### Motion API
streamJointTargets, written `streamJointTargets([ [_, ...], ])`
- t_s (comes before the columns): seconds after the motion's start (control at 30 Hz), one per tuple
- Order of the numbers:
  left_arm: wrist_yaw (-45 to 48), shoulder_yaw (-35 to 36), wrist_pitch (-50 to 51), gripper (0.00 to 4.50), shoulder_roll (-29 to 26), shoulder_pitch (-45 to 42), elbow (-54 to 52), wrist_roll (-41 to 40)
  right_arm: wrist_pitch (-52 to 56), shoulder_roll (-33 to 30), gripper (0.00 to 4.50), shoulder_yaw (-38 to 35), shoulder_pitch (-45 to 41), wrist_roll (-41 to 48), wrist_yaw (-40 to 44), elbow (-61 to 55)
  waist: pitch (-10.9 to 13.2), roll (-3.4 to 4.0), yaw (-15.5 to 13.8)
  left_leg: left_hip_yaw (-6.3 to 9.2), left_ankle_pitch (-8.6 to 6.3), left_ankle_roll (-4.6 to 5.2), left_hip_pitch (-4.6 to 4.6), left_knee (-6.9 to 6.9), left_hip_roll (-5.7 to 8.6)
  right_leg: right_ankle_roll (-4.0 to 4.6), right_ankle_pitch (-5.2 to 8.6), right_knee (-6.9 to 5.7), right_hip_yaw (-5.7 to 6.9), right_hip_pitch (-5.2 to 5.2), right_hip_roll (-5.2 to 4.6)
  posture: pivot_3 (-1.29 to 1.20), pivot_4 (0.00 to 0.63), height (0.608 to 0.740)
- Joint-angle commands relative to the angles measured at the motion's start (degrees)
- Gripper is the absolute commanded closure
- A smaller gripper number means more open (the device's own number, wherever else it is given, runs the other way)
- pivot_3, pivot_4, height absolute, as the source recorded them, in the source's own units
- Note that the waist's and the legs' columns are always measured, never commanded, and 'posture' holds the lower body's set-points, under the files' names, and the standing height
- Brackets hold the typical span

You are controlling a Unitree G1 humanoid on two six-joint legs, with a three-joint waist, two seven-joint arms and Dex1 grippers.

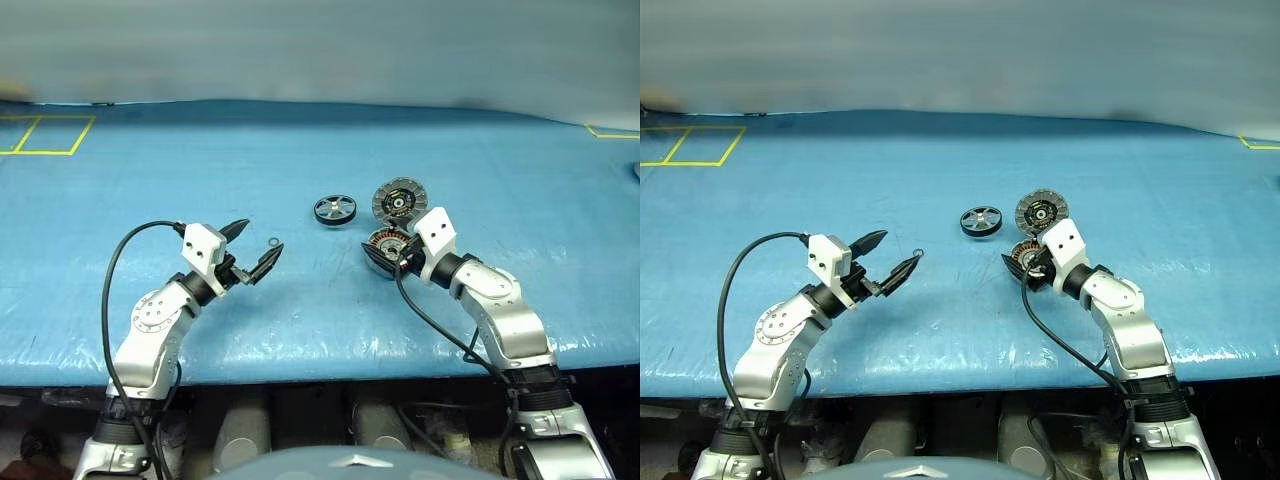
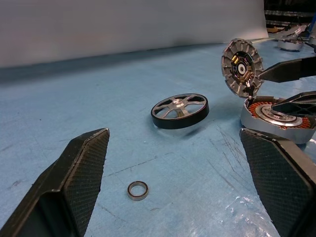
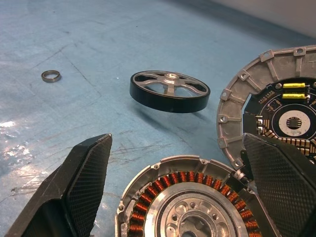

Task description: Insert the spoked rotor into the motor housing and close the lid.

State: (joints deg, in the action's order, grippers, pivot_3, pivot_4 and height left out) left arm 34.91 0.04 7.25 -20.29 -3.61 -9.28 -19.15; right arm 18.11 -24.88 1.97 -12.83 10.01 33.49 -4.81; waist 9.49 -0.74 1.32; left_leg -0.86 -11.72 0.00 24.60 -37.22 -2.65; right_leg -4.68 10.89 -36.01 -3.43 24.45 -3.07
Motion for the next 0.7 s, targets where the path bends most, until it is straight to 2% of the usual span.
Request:
streamJointTargets([
  [0.03,-0.6,0.9,-1.1,0.0,0.6,0.7,-3.4,-0.6,-0.4,0.6,0.05,0.2,-1.4,-0.8,-1.0,-0.7,0.0,0.0,0.0,0.0,0.0,0.0,0.0,0.0,0.0,0.0,0.0,0.0,0.0,0.0,0.0,0.0,0.15,0.74],
  [0.4,-2.4,0.6,-1.8,0.0,1.3,-0.2,-3.1,1.2,-4.7,1.5,0.05,0.5,-2.0,-1.5,-0.5,0.4,0.0,0.0,0.0,-0.01,0.0,0.0,0.0,-0.03,0.0,-0.01,-0.01,-0.01,-0.01,-0.01,0.0,0.0,0.15,0.74],
  [0.7,-2.5,0.0,-2.7,0.0,1.6,-1.4,-1.7,2.0,-3.1,0.9,0.05,-0.4,-2.1,-0.9,0.1,0.0,0.0,0.0,0.0,-0.02,0.0,0.0,0.0,-0.03,0.0,-0.02,-0.02,-0.01,-0.02,-0.01,0.0,0.0,0.15,0.74],
])
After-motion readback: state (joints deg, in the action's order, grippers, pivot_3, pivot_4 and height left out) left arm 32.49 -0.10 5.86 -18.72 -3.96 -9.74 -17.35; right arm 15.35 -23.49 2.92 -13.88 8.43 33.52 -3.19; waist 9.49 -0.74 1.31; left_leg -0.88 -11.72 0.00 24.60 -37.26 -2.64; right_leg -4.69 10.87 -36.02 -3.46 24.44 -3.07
